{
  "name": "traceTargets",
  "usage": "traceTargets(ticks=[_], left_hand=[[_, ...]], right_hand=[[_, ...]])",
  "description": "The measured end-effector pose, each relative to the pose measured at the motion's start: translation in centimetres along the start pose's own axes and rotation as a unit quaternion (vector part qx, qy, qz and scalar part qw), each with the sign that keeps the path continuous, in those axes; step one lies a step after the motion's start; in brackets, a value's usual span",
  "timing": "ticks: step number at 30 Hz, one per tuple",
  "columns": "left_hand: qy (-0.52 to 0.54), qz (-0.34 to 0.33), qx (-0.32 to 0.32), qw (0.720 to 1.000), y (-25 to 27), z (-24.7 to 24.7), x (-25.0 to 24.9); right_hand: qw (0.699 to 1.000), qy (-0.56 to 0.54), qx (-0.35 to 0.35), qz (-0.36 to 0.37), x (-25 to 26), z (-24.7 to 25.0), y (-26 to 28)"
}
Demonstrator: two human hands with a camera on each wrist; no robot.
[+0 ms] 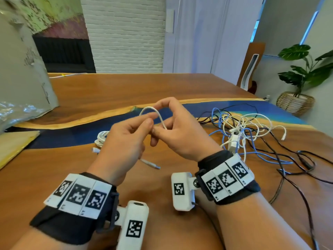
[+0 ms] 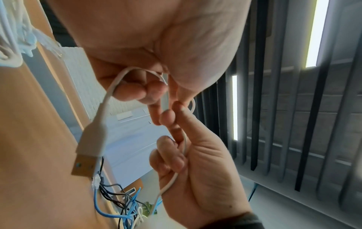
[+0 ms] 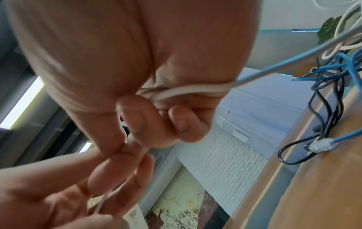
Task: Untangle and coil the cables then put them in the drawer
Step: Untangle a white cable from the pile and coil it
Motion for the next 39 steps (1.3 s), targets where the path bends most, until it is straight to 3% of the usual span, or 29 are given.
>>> traceTargets(ticks=[4, 7, 11, 16, 20, 23, 27, 29, 32, 34, 36, 39], left_hand=[[0.051, 0.017, 0.001, 0.999, -0.4, 0.8, -0.2], [0.023, 0.01, 0.03, 0.999, -0.3, 0.0, -0.2], [0.108, -0.002, -0.024, 0.994, -1.4, 1.2, -0.3], [0.14, -0.029, 0.049, 0.988, -1.5, 1.1, -1.1], [0.185, -0.046, 0.052, 0.98, -1.2, 0.7, -1.3], [0.239, -0.068, -0.003, 0.969, -1.7, 3.1, -2.2], [0.295, -0.049, -0.163, 0.94, -1.8, 7.6, -2.1], [0.294, -0.041, -0.202, 0.933, -1.6, 8.6, -1.8], [0.215, -0.031, -0.17, 0.961, -1.6, 7.6, -1.9], [0.081, -0.023, -0.134, 0.987, -1.5, 6.0, -2.0], [-0.063, -0.02, -0.07, 0.995, -1.3, 3.9, -1.8], [-0.153, -0.007, 0.05, 0.987, -1.2, 0.3, -1.3]], right_hand=[[0.999, 0.034, 0.031, -0.009, -0.2, 0.1, 0.0], [0.996, 0.042, 0.071, 0.02, 0.1, -1.7, -0.1], [0.994, 0.05, 0.099, 0.017, 0.6, -2.2, -0.1], [0.986, 0.101, 0.135, 0.007, 0.1, -2.6, 0.0], [0.979, 0.145, 0.145, 0.005, 0.0, -2.3, 0.0], [0.985, 0.151, 0.087, -0.004, -0.1, -0.3, -0.1], [0.994, 0.072, -0.077, -0.039, -1.2, 5.2, 0.3], [0.983, 0.027, -0.171, -0.06, -2.5, 8.1, 0.7], [0.961, 0.007, -0.264, -0.079, -4.0, 10.3, 1.1], [0.958, 0.03, -0.277, -0.068, -4.0, 10.5, 1.3], [0.971, 0.04, -0.23, -0.043, -2.9, 9.6, 1.3], [0.992, 0.059, -0.107, -0.038, -1.5, 7.1, 1.0]])
Point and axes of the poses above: each hand's wrist, its own y-axis away from the middle knuckle, its own z-axis out of the back of the hand, x = y × z, the point moved 4 cm from there along -y, towards the middle knuckle, and after that the axes turned 2 degrees about x, right-handed, at the moved point
